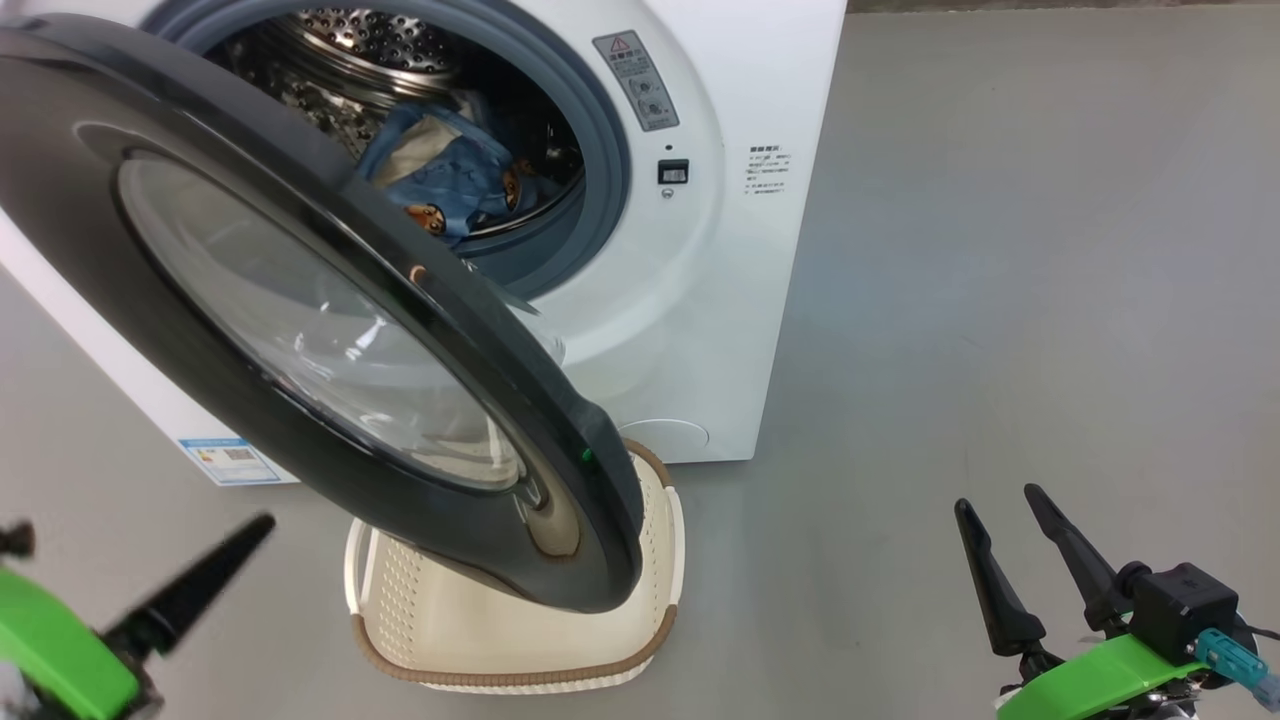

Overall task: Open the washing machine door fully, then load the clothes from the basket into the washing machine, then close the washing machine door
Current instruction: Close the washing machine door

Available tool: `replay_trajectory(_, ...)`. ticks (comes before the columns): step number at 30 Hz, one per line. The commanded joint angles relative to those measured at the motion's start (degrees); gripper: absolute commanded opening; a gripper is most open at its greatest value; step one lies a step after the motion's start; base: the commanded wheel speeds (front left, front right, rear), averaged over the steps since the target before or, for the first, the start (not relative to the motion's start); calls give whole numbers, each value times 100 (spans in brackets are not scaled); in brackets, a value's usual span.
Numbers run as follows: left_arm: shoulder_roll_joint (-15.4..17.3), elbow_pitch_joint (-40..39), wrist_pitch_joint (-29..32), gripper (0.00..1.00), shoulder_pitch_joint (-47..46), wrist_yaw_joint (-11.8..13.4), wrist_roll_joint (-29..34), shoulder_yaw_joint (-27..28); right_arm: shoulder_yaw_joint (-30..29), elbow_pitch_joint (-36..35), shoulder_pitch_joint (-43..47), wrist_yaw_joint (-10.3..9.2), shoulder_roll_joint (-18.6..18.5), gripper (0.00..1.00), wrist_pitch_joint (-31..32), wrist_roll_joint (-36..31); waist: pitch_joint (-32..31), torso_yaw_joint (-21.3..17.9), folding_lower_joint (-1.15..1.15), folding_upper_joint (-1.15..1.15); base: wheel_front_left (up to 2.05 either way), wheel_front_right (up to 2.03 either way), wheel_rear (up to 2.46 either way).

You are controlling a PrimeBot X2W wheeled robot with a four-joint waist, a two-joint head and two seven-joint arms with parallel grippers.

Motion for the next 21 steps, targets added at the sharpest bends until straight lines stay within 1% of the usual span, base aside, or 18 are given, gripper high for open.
replay_trajectory(1, 192, -36, -188, 100, -73, -41, 138, 202, 111, -149, 58, 9, -90, 100, -27, 37, -4, -16, 0, 0, 0, 0, 0)
replay_trajectory(5, 68, 212, -827, 100, 142, -41, 240, 113, 97, -144, 67, 9, -97, 100, -27, 46, 14, -55, 0, 0, 0, 0, 0)
replay_trajectory(6, -7, 337, -1198, 100, 224, -41, 300, 70, 81, -144, 68, 9, -92, 100, -27, 42, 21, -82, 0, 0, 0, 0, 0)
replay_trajectory(7, -7, 337, -1198, 100, 224, -41, 300, 70, 81, -144, 68, 9, -92, 100, -27, 42, 21, -82, 0, 0, 0, 0, 0)
replay_trajectory(8, -50, 436, -1539, 100, 314, -41, 391, -32, 67, -142, 75, 9, -90, 100, -27, 39, 16, -114, 0, 0, 0, 0, 0)
replay_trajectory(9, -75, 484, -1709, 100, 361, -41, 429, -98, 62, -141, 78, 9, -90, 100, -27, 38, 9, -131, 0, 0, 0, 0, 0)
replay_trajectory(10, -75, 484, -1709, 100, 361, -41, 429, -98, 62, -141, 78, 9, -90, 100, -27, 38, 9, -131, 0, 0, 0, 0, 0)
replay_trajectory(11, -109, 525, -1889, 100, 411, -41, 440, -148, 59, -135, 85, 9, -89, 100, -27, 35, -5, -155, 0, 0, 0, 0, 0)
replay_trajectory(17, -148, 776, -3027, 100, 593, -41, 687, -511, -3, -148, 120, 9, -110, 100, -27, 32, -12, -261, 0, 0, 0, 0, 0)
replay_trajectory(21, -77, 1003, -3875, 100, 604, -41, 1008, -877, -58, -160, 124, 9, -121, 100, -27, 28, -8, -320, 0, 0, 0, 0, 0)
